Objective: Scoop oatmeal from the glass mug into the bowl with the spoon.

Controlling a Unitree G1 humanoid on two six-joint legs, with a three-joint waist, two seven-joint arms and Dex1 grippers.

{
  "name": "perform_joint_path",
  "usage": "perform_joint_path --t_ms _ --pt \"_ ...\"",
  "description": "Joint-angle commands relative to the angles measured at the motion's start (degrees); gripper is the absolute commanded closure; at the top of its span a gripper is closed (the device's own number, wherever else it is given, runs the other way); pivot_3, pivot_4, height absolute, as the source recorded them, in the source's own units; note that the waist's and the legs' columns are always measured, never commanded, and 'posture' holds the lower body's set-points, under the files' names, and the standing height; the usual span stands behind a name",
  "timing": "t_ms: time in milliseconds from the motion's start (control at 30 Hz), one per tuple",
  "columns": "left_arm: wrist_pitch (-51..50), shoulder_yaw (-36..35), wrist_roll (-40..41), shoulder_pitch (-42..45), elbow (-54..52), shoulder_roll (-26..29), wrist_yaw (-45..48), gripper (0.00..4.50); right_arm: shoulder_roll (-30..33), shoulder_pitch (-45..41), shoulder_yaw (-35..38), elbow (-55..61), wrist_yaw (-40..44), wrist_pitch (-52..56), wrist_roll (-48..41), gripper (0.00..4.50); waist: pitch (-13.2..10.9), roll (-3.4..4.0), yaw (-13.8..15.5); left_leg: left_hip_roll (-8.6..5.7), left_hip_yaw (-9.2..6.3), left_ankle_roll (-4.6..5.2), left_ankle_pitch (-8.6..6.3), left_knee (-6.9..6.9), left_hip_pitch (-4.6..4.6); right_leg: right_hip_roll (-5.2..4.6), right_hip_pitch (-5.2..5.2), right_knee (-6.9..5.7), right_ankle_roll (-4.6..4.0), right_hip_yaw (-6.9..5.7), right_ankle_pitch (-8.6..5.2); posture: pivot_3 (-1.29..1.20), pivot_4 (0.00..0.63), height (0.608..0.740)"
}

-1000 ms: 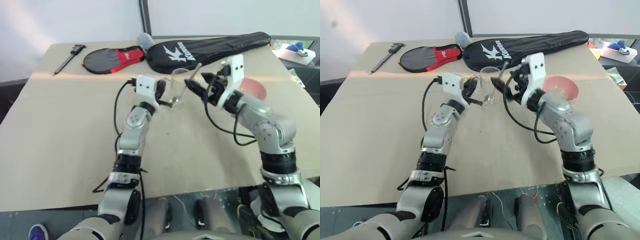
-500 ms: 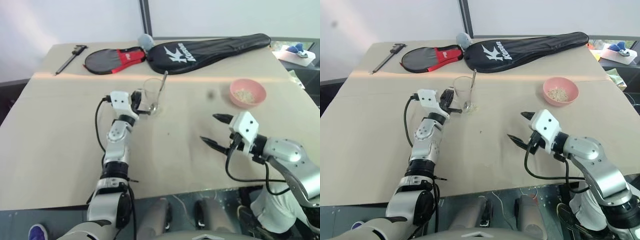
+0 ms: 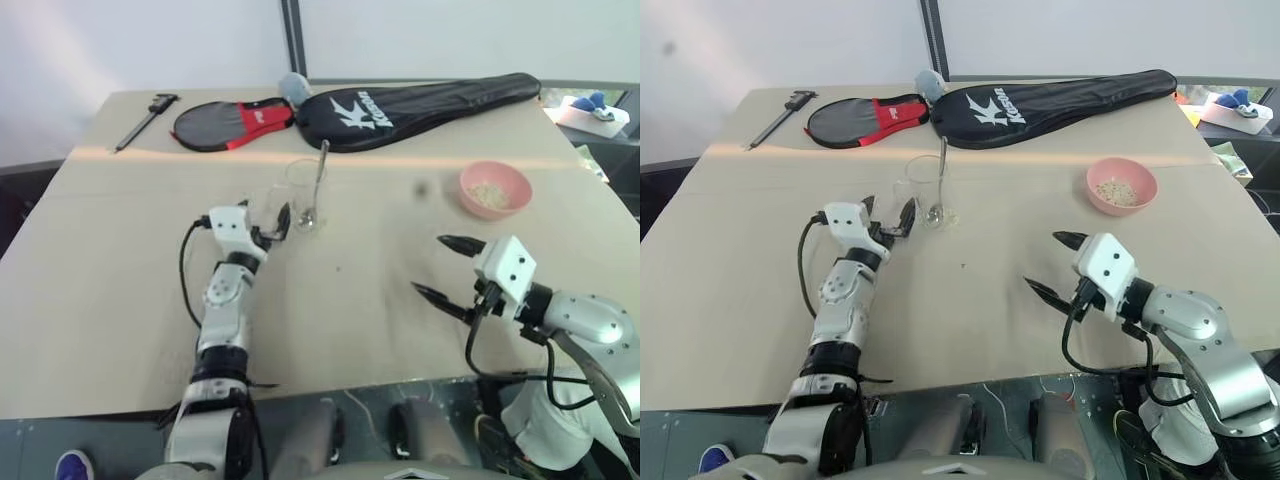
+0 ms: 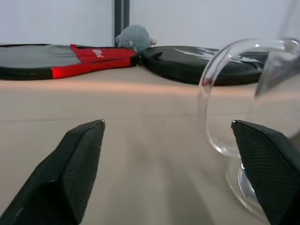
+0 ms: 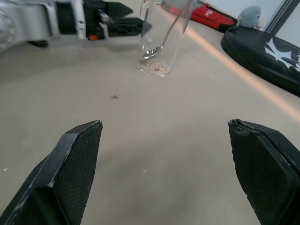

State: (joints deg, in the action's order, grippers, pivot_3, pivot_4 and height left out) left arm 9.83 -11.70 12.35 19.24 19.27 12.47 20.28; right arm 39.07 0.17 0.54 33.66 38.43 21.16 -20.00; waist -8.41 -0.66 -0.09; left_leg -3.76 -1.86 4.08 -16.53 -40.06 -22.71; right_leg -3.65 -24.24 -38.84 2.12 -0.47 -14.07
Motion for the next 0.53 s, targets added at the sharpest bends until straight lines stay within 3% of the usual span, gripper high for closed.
perform_joint_path --t_ms 33,200,300,533 --pt "-6.30 1.47 3.94 -7.61 -13.75 3.40 5.78 0.02 1.56 2.51 5.47 -2.28 0.28 -3.14 1.74 0.14 0.00 0.00 -0.04 0.00 0.01 0.00 0.00 0.00 0.00 0.00 0.01 0.01 0.00 0.02 0.00 0.00 0.150 0.740" --pt "-16.45 2.77 11.02 -22.36 -30.10 10.79 14.95 0.02 3.35 6.83 11.39 -7.48 3.45 -7.64 1.53 0.14 -0.01 0.05 0.12 0.02 0.01 0.03 -0.03 0.03 0.04 -0.02 0.03 0.04 -0.01 0.02 -0.01 0.00 0.150 0.740" --pt "-19.63 -0.18 13.89 -29.04 -35.92 15.50 18.18 0.02 4.36 9.07 15.31 -10.60 4.88 -9.70 1.79 0.14 -0.04 0.12 0.70 0.05 0.01 0.26 -0.17 0.09 0.29 -0.05 0.30 0.10 -0.03 0.01 -0.02 0.00 0.150 0.740" --pt "-22.12 -4.60 17.06 -37.10 -43.28 21.11 22.12 0.02 5.55 13.95 22.14 -12.96 6.59 -11.27 1.75 0.14 0.00 0.24 1.16 0.07 0.05 0.44 -0.28 0.64 0.78 -0.12 0.82 0.79 -0.05 -0.01 -0.03 0.00 0.150 0.740"
